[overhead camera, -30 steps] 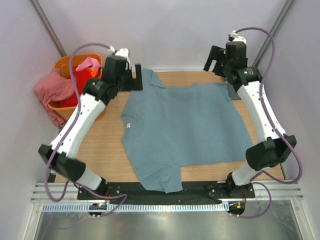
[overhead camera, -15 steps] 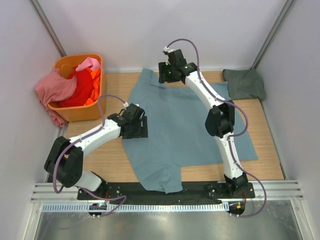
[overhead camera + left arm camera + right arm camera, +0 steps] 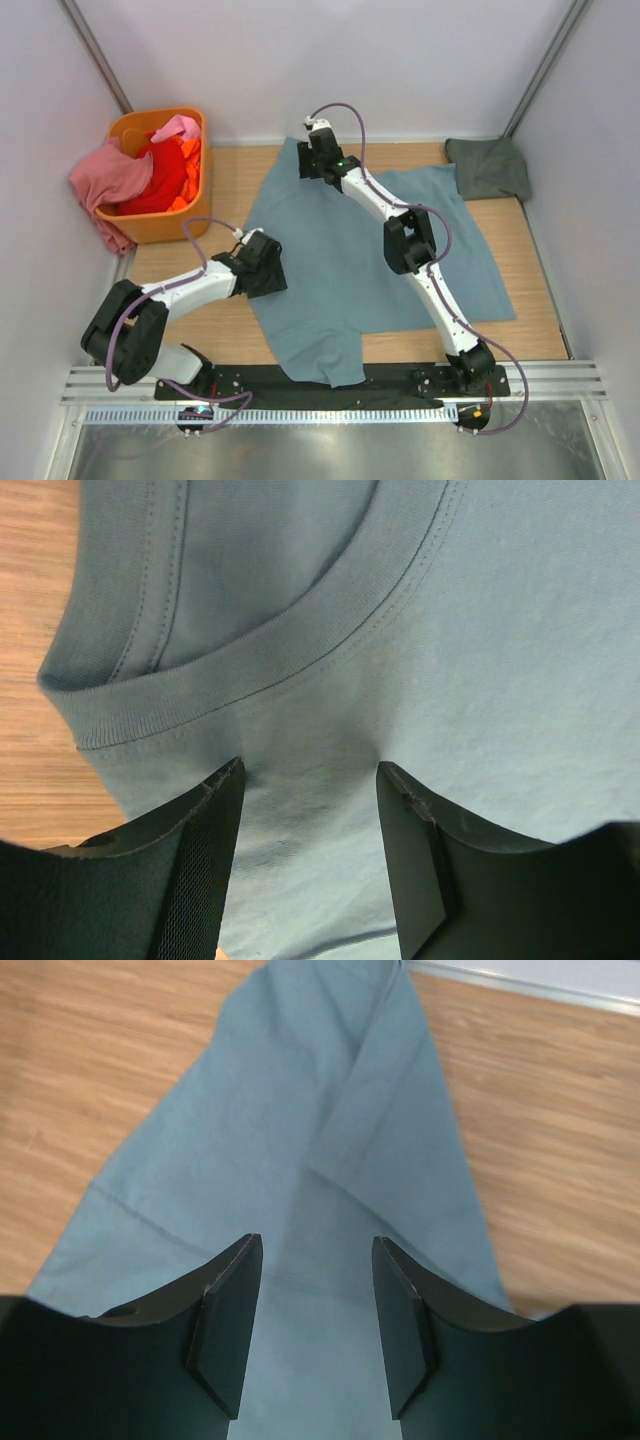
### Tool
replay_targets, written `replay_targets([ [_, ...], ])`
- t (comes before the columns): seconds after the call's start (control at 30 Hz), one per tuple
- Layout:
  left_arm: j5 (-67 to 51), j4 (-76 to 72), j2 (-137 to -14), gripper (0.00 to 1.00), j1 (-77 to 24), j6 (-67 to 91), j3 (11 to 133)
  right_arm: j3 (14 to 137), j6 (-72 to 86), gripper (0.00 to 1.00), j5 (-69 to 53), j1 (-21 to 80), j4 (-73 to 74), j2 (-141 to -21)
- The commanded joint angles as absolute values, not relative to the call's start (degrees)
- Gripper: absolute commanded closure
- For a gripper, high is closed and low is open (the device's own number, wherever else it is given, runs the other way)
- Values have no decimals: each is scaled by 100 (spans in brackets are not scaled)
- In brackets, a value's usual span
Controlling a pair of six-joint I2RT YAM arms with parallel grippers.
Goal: Fold and stack the t-shirts
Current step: Flatten the tshirt out
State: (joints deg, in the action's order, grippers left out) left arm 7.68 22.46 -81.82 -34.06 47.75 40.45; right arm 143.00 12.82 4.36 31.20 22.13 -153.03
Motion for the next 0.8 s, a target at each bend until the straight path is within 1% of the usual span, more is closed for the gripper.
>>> replay_targets([
  [0.0,545,2681,-8271,42,-3489,5115,3384,14862,1442,47,764,3234,1161,-15661],
  [0.37,308,2672,-7717,43,-4069,5888,2347,14643,1090,47,1327,3551,501,-16049],
  [0.43,281,2681,-7586,51,-4165,6116,2163,14573,1072,47,1380,3551,405,-16005],
  [0.47,273,2689,-7559,60,-4244,6187,2101,14537,1072,46,1458,3551,361,-15970],
  [0.57,307,2698,-7488,77,-4254,6258,1969,14493,984,46,1485,3551,352,-15970],
  [0.67,378,2768,-7515,82,-4263,6223,2056,14449,958,46,1494,3551,413,-16013],
  [0.77,422,2830,-7602,85,-4263,6196,2101,14441,880,47,1521,3551,483,-16031],
])
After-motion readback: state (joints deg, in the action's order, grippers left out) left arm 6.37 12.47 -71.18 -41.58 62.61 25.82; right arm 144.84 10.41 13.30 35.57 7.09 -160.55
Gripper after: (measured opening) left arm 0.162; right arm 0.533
